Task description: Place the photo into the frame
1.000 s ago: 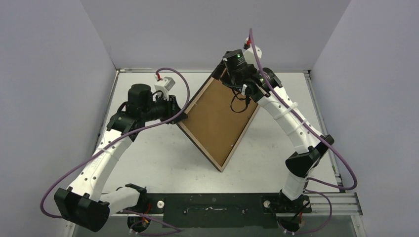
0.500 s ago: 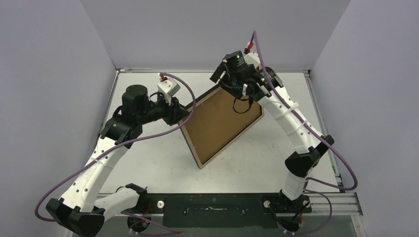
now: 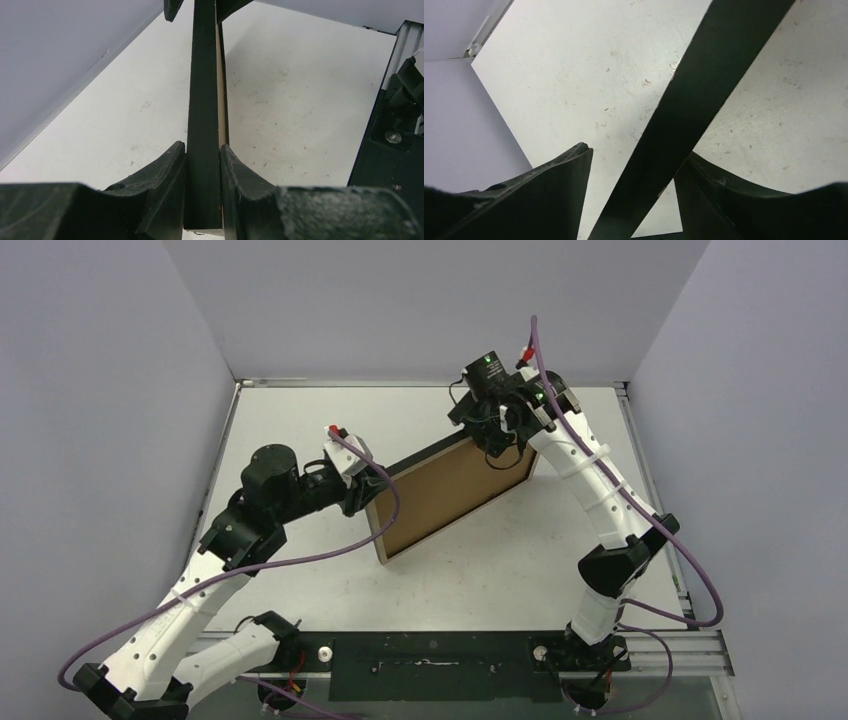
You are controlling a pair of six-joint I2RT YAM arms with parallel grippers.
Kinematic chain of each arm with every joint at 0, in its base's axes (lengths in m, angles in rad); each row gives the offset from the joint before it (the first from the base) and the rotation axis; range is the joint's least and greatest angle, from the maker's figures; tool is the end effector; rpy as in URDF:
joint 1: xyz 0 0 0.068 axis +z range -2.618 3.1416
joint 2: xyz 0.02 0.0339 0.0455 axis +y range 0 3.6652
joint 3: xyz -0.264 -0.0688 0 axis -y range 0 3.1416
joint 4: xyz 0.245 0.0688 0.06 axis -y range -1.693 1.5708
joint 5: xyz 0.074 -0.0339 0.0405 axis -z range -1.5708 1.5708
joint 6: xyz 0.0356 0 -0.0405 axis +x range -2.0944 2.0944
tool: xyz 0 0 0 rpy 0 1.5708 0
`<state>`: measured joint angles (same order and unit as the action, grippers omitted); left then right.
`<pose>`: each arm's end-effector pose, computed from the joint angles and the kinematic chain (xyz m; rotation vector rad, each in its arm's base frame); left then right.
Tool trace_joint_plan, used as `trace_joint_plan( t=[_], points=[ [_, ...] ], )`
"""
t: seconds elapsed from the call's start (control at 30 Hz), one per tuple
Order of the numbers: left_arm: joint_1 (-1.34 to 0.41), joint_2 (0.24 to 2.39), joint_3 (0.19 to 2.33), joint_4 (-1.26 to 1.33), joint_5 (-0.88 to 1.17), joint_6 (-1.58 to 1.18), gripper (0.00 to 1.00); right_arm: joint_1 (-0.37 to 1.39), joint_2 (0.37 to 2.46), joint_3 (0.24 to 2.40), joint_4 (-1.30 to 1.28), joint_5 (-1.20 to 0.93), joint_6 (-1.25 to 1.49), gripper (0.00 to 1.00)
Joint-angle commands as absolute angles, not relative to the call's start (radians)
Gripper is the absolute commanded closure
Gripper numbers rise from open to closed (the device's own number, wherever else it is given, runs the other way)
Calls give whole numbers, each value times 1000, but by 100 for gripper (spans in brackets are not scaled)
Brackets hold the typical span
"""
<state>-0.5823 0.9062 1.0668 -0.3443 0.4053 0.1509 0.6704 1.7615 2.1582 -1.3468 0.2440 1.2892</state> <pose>0.1546 -0.1186 0.4002 0.9124 1.5368 -0.6671 0.2686 0.2020 0.4344 0.8731 2.4016 0.5056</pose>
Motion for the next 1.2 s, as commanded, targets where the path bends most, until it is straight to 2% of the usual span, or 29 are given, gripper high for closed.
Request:
trace_joint_plan(
  t=[0.0, 0.13, 0.23, 0.3, 0.37, 0.43, 0.5, 0.67, 0.87, 1.03, 1.17],
  points=[
    [-598, 861, 1065, -163, 358, 185, 100, 671, 1698, 2174, -1369, 247, 1309, 44],
    [-608, 863, 1054, -162, 351, 177, 100, 676, 1677, 2151, -1348, 250, 1307, 57],
    [-623, 868, 1049, -157, 352, 169, 100, 675, 1668, 2134, -1338, 243, 1311, 74],
    [-633, 869, 1046, -150, 342, 156, 85, 675, 1666, 2133, -1335, 239, 1312, 84],
    [-638, 873, 1057, -150, 305, 112, 52, 674, 1666, 2138, -1331, 238, 1309, 93],
    [-638, 879, 1079, -164, 269, 55, 39, 667, 1668, 2144, -1315, 225, 1288, 99],
    [-638, 885, 1102, -188, 277, 20, 34, 654, 1671, 2148, -1296, 207, 1267, 100],
    [-638, 901, 1145, -204, 324, -110, 29, 613, 1693, 2140, -1168, 76, 1160, 100],
    [-637, 903, 1111, -86, 214, -297, 28, 578, 1779, 2232, -1074, -124, 999, 100],
    [-636, 967, 1179, -211, 68, -341, 28, 555, 1784, 2219, -940, -273, 933, 100],
    [-634, 1021, 1208, -308, -49, -380, 28, 524, 1805, 2218, -955, -372, 848, 99]
  ],
)
